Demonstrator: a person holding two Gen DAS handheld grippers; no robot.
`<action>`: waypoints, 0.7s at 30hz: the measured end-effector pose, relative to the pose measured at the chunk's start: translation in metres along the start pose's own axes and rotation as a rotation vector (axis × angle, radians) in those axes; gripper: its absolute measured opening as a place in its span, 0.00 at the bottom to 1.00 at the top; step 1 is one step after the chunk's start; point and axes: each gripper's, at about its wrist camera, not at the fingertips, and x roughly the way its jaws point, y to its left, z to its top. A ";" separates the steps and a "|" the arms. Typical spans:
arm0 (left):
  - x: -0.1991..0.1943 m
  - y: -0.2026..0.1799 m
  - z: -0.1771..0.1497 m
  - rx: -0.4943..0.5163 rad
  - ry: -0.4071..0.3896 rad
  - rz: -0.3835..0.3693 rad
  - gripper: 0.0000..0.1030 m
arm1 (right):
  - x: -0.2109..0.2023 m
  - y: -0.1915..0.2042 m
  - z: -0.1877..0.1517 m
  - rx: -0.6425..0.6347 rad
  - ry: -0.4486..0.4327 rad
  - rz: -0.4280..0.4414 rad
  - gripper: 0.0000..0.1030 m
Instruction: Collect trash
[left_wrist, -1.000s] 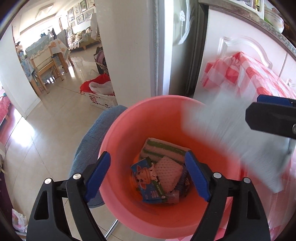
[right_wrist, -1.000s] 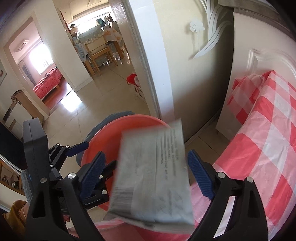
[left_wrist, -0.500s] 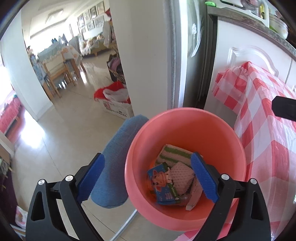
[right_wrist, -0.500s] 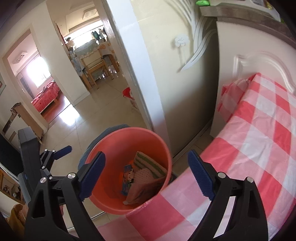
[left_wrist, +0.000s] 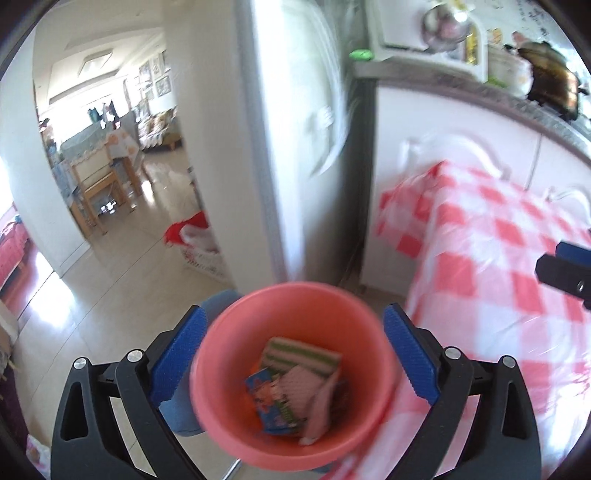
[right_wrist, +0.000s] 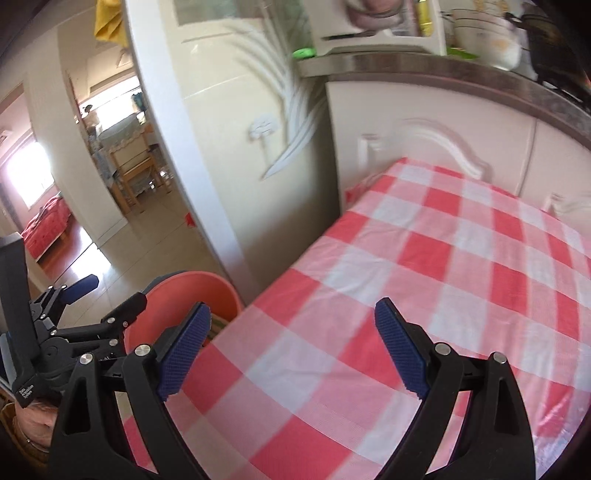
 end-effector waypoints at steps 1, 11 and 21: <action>-0.004 -0.008 0.003 0.009 -0.007 -0.010 0.93 | -0.007 -0.007 0.000 0.010 -0.011 -0.015 0.88; -0.067 -0.096 0.027 0.110 -0.145 -0.126 0.94 | -0.122 -0.050 -0.007 0.046 -0.215 -0.203 0.90; -0.138 -0.165 0.039 0.179 -0.255 -0.227 0.94 | -0.230 -0.071 -0.023 0.084 -0.400 -0.353 0.95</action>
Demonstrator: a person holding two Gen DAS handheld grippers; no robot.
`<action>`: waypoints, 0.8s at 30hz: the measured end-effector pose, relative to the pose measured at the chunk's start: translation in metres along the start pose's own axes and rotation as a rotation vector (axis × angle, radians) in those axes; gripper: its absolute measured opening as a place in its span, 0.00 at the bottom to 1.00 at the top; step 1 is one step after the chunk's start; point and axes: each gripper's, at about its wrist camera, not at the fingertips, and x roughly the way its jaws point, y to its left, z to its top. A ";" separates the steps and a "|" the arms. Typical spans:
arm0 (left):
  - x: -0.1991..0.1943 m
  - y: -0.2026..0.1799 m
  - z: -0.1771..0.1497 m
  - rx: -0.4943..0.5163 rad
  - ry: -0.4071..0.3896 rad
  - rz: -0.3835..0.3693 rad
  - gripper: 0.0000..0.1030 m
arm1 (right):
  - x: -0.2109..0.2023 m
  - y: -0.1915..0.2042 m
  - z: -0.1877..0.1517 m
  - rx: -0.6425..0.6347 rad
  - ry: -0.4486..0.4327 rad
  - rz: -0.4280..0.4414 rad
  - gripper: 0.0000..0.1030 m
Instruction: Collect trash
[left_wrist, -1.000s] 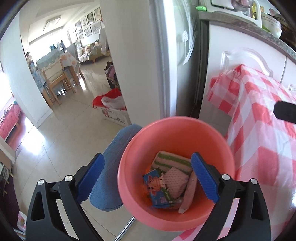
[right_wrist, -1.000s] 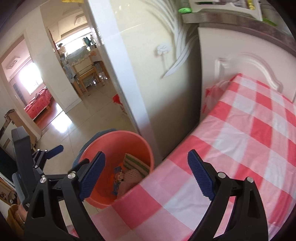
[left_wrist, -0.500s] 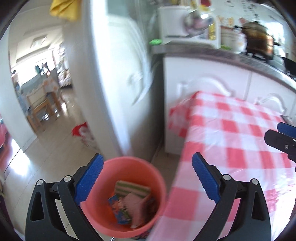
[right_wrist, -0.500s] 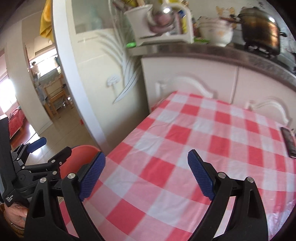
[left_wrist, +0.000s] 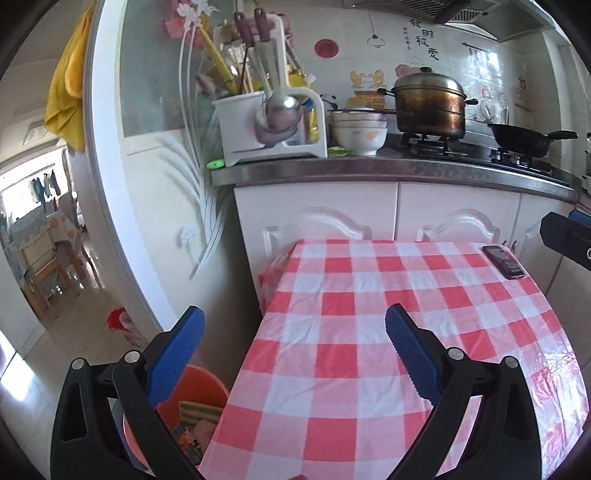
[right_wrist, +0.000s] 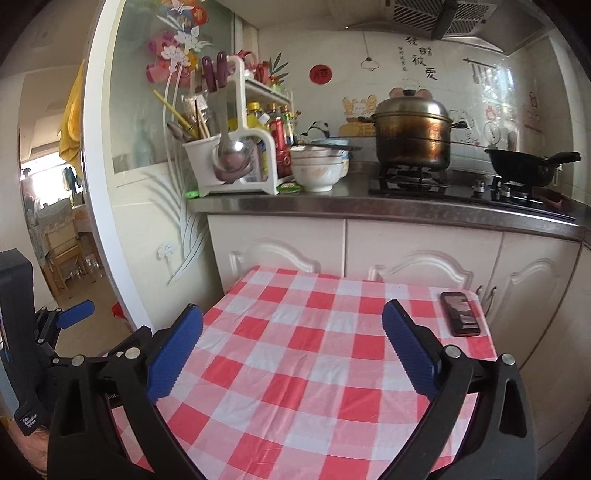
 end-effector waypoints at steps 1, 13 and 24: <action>-0.005 -0.006 0.002 0.007 -0.012 -0.006 0.94 | -0.009 -0.006 0.003 0.010 -0.017 -0.013 0.96; -0.054 -0.056 0.028 0.051 -0.132 -0.060 0.95 | -0.087 -0.048 0.015 0.078 -0.152 -0.132 0.96; -0.080 -0.065 0.034 0.049 -0.189 -0.075 0.95 | -0.133 -0.044 0.027 0.046 -0.263 -0.193 0.96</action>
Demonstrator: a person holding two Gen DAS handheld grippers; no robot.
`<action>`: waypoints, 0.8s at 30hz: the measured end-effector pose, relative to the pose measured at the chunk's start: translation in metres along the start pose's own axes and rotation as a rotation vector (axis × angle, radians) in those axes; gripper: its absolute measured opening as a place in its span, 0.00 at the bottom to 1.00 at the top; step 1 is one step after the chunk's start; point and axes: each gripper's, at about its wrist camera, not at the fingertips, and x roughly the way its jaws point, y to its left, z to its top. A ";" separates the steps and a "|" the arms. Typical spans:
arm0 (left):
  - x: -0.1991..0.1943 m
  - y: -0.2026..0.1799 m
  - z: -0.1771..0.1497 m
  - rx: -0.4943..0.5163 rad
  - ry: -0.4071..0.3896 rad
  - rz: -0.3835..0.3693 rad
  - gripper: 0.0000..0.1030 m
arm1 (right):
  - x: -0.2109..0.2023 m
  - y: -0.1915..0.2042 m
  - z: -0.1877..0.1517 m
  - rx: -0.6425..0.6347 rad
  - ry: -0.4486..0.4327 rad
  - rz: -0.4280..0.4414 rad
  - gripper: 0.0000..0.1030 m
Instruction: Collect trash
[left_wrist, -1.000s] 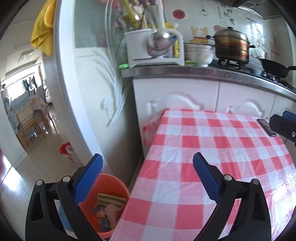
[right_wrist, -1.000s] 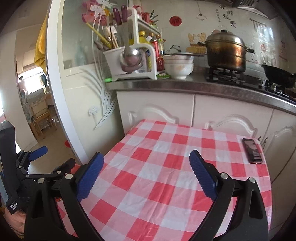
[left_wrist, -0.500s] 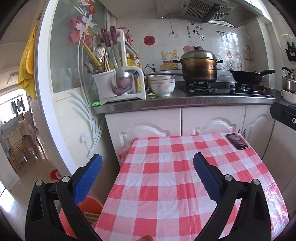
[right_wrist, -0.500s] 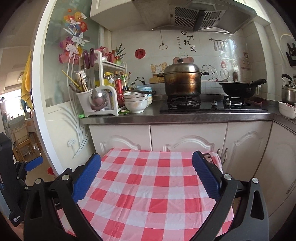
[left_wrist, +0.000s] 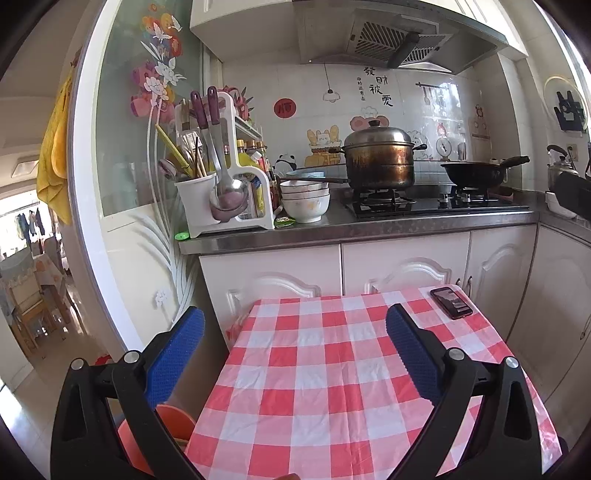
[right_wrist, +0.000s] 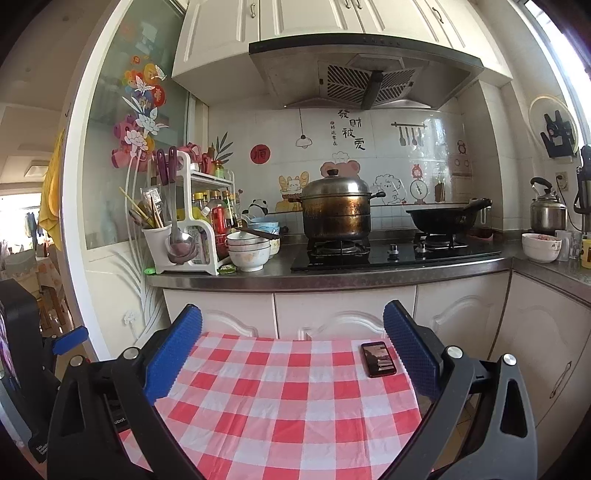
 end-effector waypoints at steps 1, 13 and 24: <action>-0.001 0.000 0.001 -0.001 -0.001 -0.002 0.95 | -0.003 0.000 0.002 -0.002 -0.007 0.002 0.96; -0.012 0.000 0.005 -0.001 -0.029 -0.006 0.95 | -0.022 0.007 0.013 -0.014 -0.051 0.015 0.96; -0.017 0.001 0.011 -0.021 -0.049 -0.037 0.95 | -0.025 0.006 0.012 -0.023 -0.057 -0.026 0.96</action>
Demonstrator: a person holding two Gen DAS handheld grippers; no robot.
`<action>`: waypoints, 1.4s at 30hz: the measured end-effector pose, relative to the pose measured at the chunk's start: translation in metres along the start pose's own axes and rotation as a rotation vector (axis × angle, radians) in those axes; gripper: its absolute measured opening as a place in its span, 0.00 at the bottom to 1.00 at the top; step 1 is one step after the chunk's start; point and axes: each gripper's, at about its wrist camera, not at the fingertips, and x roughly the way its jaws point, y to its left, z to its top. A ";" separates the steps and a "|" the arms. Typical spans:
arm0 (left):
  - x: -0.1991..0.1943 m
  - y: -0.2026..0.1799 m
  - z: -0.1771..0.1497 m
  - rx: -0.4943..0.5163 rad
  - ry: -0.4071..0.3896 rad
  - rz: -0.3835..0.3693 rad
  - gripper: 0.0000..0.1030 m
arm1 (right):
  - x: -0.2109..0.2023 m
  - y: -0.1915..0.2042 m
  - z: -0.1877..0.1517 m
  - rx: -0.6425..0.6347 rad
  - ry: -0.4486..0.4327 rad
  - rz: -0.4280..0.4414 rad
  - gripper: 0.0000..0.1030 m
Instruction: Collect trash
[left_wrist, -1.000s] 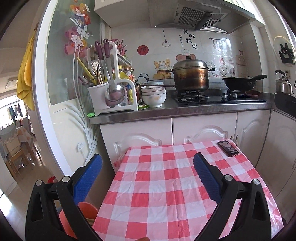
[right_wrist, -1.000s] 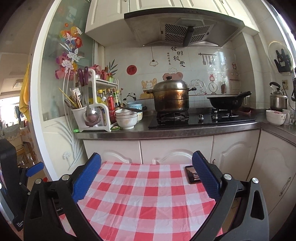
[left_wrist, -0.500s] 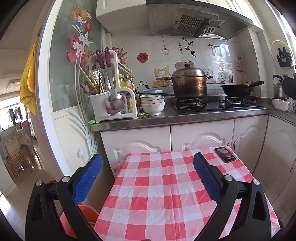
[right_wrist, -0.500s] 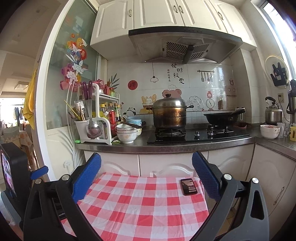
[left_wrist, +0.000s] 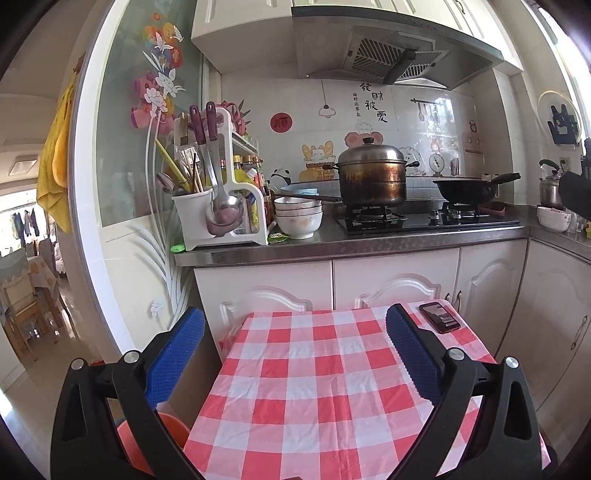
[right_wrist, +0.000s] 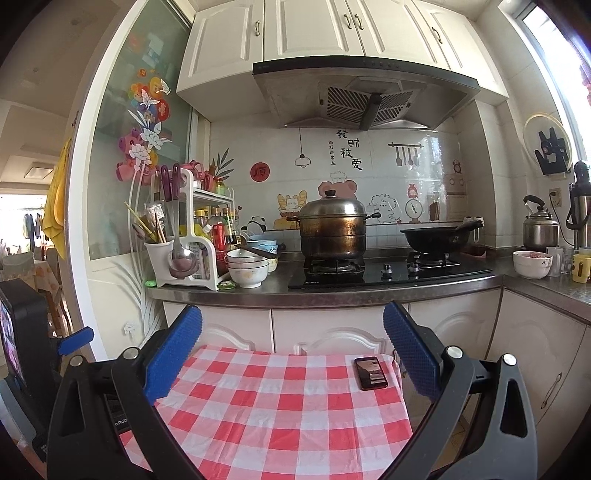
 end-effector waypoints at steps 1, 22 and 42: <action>0.000 0.000 0.001 -0.002 -0.001 -0.003 0.95 | 0.001 0.000 -0.001 -0.003 0.002 -0.005 0.96; -0.003 0.003 0.006 -0.018 -0.028 -0.026 0.95 | 0.003 -0.007 -0.005 0.002 0.005 -0.062 0.96; 0.004 0.008 0.004 -0.035 -0.017 -0.026 0.95 | 0.014 -0.005 -0.013 -0.007 0.031 -0.066 0.96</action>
